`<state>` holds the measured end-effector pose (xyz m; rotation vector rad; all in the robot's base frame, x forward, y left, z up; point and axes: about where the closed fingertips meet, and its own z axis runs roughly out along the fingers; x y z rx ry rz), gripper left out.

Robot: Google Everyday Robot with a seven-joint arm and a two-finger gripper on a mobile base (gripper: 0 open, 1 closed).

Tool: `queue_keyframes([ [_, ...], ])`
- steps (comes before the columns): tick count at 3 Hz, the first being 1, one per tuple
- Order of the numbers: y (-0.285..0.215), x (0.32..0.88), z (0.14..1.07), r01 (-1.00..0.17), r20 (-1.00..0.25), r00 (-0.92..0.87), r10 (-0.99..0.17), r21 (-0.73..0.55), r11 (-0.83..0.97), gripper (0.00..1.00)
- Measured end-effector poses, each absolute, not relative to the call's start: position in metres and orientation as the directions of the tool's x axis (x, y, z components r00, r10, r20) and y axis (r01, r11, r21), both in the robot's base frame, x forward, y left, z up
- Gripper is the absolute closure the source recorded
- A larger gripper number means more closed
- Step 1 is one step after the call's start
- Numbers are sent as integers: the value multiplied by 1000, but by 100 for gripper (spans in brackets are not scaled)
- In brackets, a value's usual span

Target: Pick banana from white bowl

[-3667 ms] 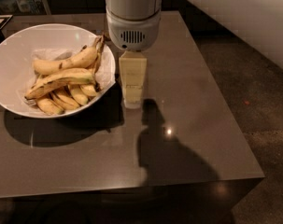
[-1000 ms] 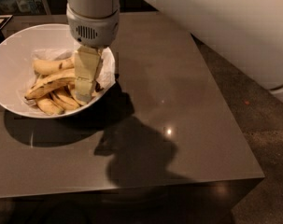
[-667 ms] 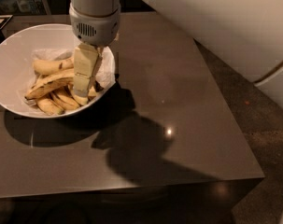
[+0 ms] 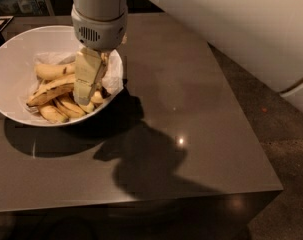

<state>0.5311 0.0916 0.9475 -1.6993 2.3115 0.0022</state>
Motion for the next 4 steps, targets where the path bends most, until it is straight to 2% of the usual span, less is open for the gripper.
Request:
queue_keyframes([
  [2, 104, 534, 945, -924, -233, -305, -923, -160, 346, 1],
  [3, 107, 533, 939, -925, -215, -312, -925, -153, 347, 8],
  [4, 112, 533, 933, -929, -197, -308, -931, -146, 339, 19],
])
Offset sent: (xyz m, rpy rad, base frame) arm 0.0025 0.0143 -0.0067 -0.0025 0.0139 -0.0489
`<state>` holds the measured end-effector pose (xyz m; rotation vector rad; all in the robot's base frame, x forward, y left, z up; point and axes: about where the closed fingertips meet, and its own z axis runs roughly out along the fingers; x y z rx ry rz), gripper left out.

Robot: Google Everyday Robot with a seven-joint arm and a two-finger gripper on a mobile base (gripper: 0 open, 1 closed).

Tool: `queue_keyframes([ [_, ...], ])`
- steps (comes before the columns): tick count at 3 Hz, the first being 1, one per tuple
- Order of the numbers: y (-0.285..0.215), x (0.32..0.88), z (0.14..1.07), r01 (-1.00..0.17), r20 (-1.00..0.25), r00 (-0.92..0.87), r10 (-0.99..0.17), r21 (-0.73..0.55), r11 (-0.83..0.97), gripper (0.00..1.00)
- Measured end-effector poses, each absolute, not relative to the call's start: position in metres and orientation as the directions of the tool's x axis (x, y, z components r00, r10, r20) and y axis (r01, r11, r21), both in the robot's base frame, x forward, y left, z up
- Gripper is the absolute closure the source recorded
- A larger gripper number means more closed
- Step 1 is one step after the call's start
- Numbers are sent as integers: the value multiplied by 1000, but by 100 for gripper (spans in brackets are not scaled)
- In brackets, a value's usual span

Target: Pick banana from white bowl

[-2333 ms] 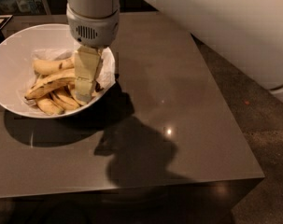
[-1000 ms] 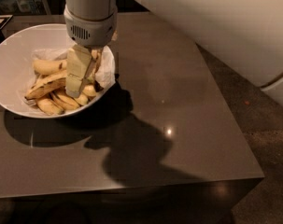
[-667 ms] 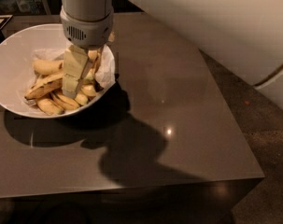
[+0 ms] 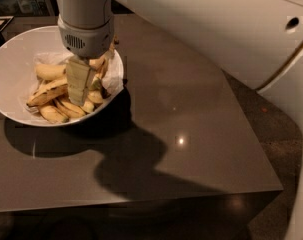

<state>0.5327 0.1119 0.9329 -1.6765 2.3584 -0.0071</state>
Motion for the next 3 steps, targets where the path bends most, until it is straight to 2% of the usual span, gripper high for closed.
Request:
queue_keyframes([
  [1, 117, 534, 929, -935, -185, -301, -936, -138, 328, 35],
  [3, 124, 538, 925, -949, -166, -270, -949, -120, 291, 35],
])
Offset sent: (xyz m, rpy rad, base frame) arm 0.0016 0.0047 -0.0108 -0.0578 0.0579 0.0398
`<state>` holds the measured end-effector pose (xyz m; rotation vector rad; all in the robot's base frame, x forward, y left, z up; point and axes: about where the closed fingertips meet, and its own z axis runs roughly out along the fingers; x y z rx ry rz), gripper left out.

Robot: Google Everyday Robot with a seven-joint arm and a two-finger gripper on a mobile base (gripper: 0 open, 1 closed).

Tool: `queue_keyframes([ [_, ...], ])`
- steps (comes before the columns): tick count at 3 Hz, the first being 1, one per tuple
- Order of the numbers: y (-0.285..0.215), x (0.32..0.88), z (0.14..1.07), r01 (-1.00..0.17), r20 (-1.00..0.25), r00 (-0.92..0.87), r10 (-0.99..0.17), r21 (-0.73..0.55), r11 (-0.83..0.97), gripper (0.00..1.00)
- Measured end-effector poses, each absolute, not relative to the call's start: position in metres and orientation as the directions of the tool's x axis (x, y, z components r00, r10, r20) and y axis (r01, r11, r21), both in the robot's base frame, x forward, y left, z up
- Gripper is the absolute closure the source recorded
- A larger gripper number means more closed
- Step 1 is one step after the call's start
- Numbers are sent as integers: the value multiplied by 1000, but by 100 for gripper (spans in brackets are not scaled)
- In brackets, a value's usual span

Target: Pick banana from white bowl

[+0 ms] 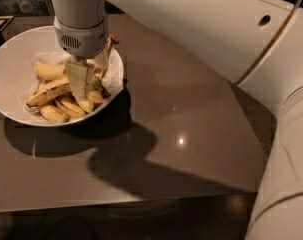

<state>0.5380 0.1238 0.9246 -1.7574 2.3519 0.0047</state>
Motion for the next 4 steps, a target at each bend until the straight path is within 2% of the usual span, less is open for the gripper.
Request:
queue_keyframes([
  [3, 143, 542, 908, -977, -159, -203, -966, -37, 211, 35],
  [4, 145, 542, 908, -980, -177, -181, -967, -46, 192, 53],
])
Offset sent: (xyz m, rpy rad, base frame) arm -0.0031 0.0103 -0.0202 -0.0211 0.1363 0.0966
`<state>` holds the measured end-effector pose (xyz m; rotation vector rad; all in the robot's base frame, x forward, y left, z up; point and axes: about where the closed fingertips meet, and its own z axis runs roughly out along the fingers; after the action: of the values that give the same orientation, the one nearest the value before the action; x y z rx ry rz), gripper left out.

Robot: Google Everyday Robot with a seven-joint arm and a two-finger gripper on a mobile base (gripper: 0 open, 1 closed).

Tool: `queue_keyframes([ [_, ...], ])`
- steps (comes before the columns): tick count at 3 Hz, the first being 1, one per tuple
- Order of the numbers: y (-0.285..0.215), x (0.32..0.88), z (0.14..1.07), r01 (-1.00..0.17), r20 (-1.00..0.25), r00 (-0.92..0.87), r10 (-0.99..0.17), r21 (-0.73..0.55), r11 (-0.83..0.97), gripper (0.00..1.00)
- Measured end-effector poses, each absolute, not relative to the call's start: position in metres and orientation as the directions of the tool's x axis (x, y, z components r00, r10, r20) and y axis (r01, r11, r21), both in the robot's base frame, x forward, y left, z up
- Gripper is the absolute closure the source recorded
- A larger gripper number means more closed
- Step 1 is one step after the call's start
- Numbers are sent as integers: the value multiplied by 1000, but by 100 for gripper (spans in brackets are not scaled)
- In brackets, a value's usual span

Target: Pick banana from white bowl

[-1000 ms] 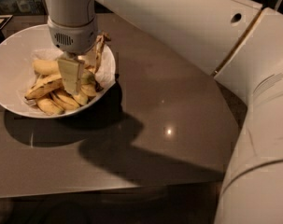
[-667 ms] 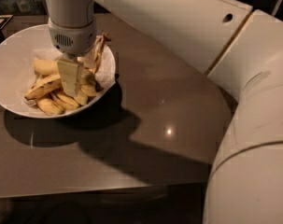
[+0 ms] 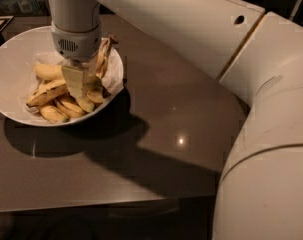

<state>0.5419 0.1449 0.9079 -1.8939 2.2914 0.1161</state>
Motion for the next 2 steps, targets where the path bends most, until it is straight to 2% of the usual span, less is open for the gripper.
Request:
queue_keyframes([
  [2, 148, 543, 910, -982, -203, -164, -965, -58, 179, 98],
])
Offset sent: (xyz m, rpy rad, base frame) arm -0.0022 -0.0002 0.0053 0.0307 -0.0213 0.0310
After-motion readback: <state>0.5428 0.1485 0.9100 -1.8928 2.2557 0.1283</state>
